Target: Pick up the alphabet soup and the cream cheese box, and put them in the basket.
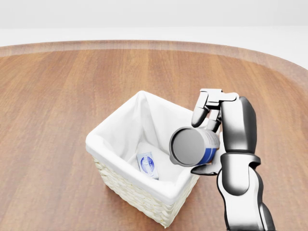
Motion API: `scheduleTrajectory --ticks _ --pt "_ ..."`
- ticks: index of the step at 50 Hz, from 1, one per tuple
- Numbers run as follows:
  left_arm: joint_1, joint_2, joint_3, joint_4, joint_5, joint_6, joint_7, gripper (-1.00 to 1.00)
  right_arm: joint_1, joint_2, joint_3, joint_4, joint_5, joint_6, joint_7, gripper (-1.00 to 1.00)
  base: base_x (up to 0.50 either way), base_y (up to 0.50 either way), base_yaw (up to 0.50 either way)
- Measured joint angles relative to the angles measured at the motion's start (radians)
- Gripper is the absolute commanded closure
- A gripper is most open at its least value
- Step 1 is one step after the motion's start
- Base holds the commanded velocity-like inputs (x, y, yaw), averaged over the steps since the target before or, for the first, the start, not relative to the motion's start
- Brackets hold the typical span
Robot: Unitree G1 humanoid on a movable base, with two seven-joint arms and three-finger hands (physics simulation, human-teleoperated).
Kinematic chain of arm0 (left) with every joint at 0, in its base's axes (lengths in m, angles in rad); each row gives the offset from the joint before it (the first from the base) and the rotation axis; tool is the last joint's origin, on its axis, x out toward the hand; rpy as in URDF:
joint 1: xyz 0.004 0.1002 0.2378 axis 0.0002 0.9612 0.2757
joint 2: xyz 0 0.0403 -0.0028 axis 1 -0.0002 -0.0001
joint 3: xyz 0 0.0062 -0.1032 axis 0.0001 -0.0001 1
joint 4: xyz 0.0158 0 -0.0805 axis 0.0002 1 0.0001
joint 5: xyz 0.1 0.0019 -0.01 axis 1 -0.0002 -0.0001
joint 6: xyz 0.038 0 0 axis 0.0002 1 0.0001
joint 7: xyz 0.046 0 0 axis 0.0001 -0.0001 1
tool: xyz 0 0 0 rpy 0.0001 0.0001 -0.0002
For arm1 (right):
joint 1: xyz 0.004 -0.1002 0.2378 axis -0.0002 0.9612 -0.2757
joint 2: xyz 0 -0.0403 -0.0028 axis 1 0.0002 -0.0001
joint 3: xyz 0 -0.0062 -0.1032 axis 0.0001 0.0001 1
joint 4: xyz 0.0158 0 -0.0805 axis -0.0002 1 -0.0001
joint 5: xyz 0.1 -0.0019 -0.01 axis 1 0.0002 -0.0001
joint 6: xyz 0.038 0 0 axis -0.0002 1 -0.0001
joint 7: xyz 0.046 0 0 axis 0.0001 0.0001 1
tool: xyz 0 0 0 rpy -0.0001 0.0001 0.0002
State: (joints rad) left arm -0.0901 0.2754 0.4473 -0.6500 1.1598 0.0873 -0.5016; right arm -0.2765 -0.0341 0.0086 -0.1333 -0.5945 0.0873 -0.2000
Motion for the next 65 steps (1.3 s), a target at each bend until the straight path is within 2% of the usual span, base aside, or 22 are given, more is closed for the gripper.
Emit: scheduleTrajectory --ticks 37,50,65 --pt "0.002 -0.002 -0.004 0.01 -0.002 0.0 0.007 -1.0 -0.299 0.015 0.047 0.424 -0.135 0.0 0.079 1.0 0.0 0.0 0.0" --pt "0.003 -0.003 -0.005 0.014 -0.003 0.0 0.011 -1.0 -0.433 0.009 0.047 0.685 -0.156 0.0 0.056 1.0 0.0 0.0 0.0" --pt "0.003 -0.002 -0.003 0.009 -0.001 0.0 0.005 -1.0 -0.583 0.01 0.048 1.032 -0.143 0.0 -0.02 1.0 0.0 0.0 0.0"
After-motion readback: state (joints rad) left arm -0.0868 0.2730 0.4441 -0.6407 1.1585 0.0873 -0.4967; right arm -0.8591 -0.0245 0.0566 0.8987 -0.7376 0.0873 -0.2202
